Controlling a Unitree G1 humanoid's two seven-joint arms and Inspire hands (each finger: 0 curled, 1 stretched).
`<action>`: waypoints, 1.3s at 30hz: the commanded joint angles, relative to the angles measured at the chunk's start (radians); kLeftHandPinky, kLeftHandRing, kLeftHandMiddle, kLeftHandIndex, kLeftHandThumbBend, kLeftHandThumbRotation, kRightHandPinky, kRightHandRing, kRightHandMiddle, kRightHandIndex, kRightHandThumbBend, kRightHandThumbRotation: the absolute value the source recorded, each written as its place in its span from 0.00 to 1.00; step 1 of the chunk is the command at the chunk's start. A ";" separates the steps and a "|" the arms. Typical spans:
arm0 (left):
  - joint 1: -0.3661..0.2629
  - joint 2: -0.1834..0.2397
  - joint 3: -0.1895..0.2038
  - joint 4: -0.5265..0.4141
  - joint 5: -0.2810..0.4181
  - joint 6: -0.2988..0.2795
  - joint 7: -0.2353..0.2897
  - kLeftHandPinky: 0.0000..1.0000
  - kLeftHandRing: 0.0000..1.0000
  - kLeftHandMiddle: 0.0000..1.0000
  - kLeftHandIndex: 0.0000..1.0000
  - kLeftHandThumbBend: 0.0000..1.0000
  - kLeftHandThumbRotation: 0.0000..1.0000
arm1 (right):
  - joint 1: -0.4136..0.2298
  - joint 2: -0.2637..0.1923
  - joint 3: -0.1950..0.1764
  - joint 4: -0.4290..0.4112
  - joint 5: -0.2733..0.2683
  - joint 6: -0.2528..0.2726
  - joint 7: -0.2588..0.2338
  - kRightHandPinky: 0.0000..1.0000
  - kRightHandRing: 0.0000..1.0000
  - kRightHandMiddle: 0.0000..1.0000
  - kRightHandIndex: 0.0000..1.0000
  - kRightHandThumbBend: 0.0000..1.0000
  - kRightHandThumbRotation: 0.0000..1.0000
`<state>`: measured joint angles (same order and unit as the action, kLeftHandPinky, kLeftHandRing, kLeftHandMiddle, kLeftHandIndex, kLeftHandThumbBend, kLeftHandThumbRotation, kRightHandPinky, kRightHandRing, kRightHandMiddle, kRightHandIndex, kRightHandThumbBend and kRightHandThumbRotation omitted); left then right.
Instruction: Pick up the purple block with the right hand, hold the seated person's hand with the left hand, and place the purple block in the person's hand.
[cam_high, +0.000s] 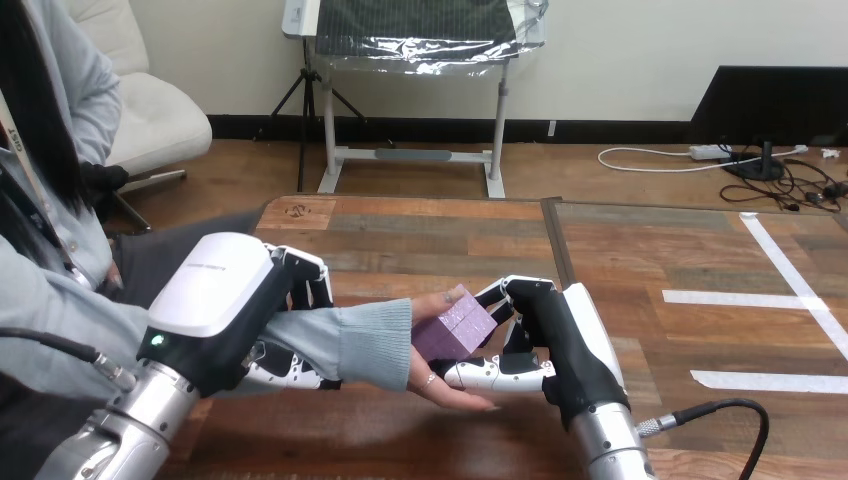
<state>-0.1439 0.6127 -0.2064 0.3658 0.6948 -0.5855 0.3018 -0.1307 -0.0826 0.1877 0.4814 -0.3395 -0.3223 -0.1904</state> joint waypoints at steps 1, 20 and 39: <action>-0.112 -0.028 0.048 -0.134 -0.050 -0.012 0.000 0.20 0.22 0.26 0.28 0.84 0.08 | -0.046 0.013 0.014 -0.056 -0.011 -0.016 0.000 0.09 0.13 0.19 0.23 0.38 0.01; -0.122 -0.057 0.044 -0.157 -0.040 0.003 -0.019 0.20 0.22 0.26 0.28 0.86 0.08 | -0.052 0.035 0.024 -0.063 -0.013 -0.019 0.004 0.07 0.11 0.17 0.21 0.38 0.05; -0.114 -0.072 0.045 -0.143 -0.029 -0.004 -0.008 0.21 0.23 0.27 0.30 0.87 0.07 | -0.057 0.030 0.015 -0.061 -0.025 0.001 -0.013 0.06 0.10 0.16 0.21 0.38 0.09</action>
<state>-0.1493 0.5735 -0.1850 0.3201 0.6869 -0.5592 0.2629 -0.1308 -0.0764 0.1921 0.4739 -0.3576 -0.3196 -0.1955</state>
